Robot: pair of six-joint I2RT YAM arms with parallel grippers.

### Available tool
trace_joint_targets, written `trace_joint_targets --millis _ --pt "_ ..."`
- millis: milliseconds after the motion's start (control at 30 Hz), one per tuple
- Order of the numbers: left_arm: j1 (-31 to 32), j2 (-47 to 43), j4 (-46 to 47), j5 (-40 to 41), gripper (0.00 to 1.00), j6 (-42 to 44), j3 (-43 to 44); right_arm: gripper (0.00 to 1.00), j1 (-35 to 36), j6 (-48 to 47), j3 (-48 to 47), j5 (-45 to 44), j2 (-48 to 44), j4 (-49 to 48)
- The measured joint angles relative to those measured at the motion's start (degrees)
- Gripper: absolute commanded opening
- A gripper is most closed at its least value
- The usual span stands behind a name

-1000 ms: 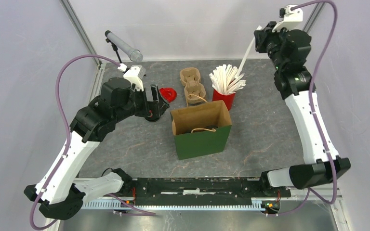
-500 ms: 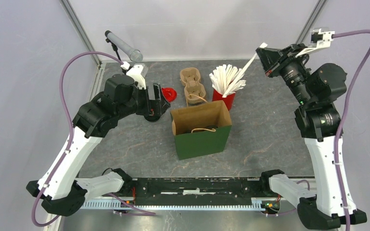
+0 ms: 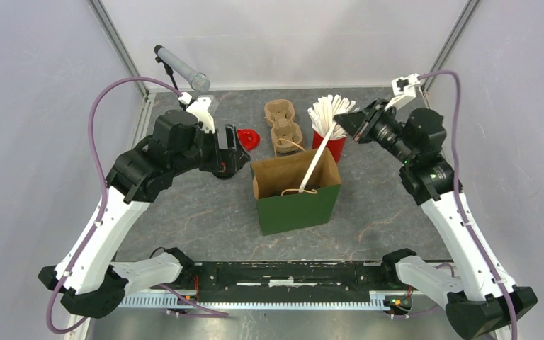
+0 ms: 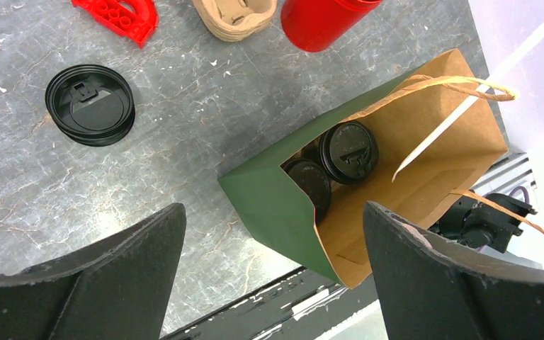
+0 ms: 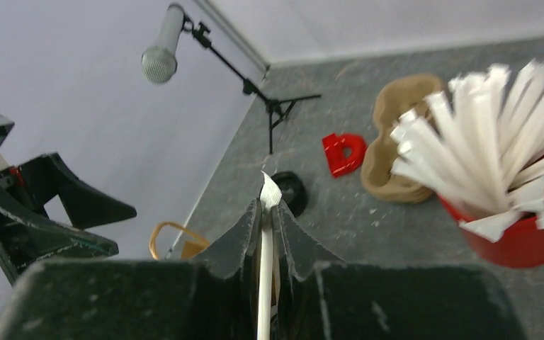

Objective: Pack the takeout coffee

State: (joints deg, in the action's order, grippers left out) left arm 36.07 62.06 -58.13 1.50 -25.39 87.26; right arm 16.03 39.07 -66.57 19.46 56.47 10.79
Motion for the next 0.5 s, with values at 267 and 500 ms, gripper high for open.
trace_joint_targets --millis 267,500 --pt "-0.02 -0.59 -0.42 0.15 1.00 -0.02 0.13 0.50 6.38 0.33 3.19 -1.40 0.39 -1.53" --pt "-0.02 -0.74 -0.55 1.22 1.00 0.00 0.13 0.51 6.12 -9.25 -4.79 -8.74 5.05 2.03"
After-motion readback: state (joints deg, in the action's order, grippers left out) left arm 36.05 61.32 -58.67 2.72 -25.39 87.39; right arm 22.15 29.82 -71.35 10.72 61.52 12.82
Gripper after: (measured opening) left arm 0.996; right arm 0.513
